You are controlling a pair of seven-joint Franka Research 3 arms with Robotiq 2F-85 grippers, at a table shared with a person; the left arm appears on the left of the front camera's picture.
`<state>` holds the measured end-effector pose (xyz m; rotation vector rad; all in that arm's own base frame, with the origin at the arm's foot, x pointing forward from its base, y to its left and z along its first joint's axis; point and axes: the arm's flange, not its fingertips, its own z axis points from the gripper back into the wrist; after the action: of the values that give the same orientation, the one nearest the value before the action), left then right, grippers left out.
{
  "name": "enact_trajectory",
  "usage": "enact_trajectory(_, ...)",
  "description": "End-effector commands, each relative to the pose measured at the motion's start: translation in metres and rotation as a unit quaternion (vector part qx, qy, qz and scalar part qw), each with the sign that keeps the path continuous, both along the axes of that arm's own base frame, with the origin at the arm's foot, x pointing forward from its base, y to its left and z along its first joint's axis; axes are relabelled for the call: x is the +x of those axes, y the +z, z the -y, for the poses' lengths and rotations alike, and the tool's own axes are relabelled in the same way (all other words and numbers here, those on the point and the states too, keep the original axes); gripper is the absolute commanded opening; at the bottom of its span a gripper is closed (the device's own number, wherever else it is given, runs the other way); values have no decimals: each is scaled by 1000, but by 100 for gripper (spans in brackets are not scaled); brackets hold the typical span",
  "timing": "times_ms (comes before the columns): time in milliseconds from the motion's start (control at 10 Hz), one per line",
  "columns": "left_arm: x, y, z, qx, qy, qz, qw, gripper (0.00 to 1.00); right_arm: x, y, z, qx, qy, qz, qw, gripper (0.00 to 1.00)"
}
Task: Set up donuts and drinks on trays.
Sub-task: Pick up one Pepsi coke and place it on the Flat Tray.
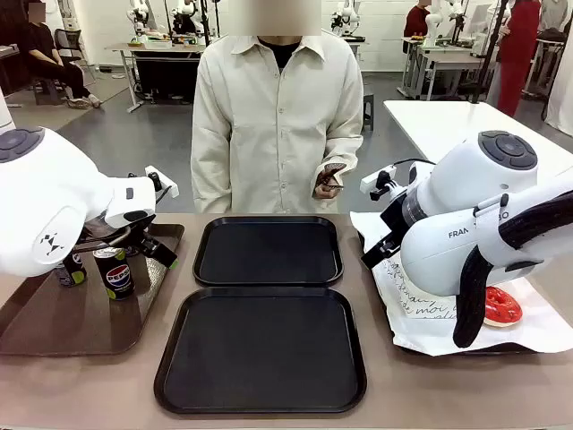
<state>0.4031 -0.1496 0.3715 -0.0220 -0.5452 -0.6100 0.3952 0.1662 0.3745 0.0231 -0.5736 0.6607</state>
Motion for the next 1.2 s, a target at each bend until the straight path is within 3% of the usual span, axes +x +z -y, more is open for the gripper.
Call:
enact_trajectory(0, 0, 0, 0, 0, 0, 0, 1000, 100, 0, 0, 0, 0, 0, 0, 1000, 100)
enact_trajectory(1100, 0, 0, 0, 0, 0, 0, 1000, 100, 0, 0, 0, 0, 0, 0, 1000, 100)
